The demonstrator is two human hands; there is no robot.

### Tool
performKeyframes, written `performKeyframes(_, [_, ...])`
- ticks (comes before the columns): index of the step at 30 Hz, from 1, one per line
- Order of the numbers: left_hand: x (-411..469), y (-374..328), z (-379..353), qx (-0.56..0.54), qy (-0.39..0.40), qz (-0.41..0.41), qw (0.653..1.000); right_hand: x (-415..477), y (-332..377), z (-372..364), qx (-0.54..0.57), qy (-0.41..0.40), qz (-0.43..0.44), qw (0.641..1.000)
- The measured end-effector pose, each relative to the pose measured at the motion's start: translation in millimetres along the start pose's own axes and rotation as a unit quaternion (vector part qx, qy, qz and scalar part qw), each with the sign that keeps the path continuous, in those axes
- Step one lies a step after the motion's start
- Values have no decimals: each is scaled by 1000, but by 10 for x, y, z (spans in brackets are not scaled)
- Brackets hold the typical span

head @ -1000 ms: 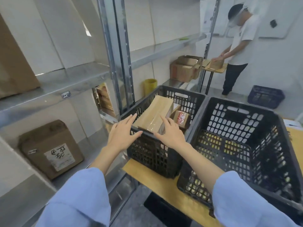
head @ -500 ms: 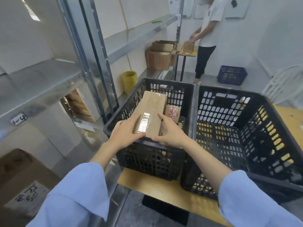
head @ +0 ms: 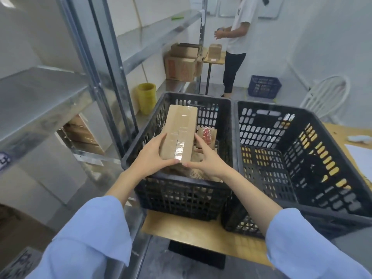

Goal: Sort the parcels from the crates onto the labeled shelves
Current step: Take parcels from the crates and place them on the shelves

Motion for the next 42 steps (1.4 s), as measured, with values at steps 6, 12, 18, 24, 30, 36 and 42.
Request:
performKeyframes(6, [-49, 123, 39, -8, 2, 11, 1000, 14, 81, -40, -30, 8, 34, 999])
performKeyframes(12, [-185, 73, 106, 1, -42, 9, 999, 10, 168, -83, -40, -13, 74, 996])
performKeyframes(18, [-353, -131, 259, -44, -106, 10, 993, -67, 320, 15, -59, -26, 143, 988])
performKeyframes(24, [-574, -377, 305, -46, -127, 31, 990, -274, 507, 110, 6, 36, 158, 987])
performKeyframes(30, [-925, -635, 351, -73, -150, 61, 984, -470, 599, 120, 0, 35, 209, 977])
performKeyframes(36, [-1398, -879, 365, -44, -202, 93, 974, -753, 715, 48, 0, 80, 245, 966])
performKeyframes(42, [-1953, -1122, 444, -2, -287, 112, 951, -988, 845, -240, 14, 157, 276, 948])
Point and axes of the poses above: each hand's wrist, its own x-axis towards the middle knuckle, its own z-axis out of the back of the hand, y = z × x, the point moved 4 cm from there along x, towards the middle knuckle, and after that the axes turned 8 degrees about x, right-handed, at the moved point
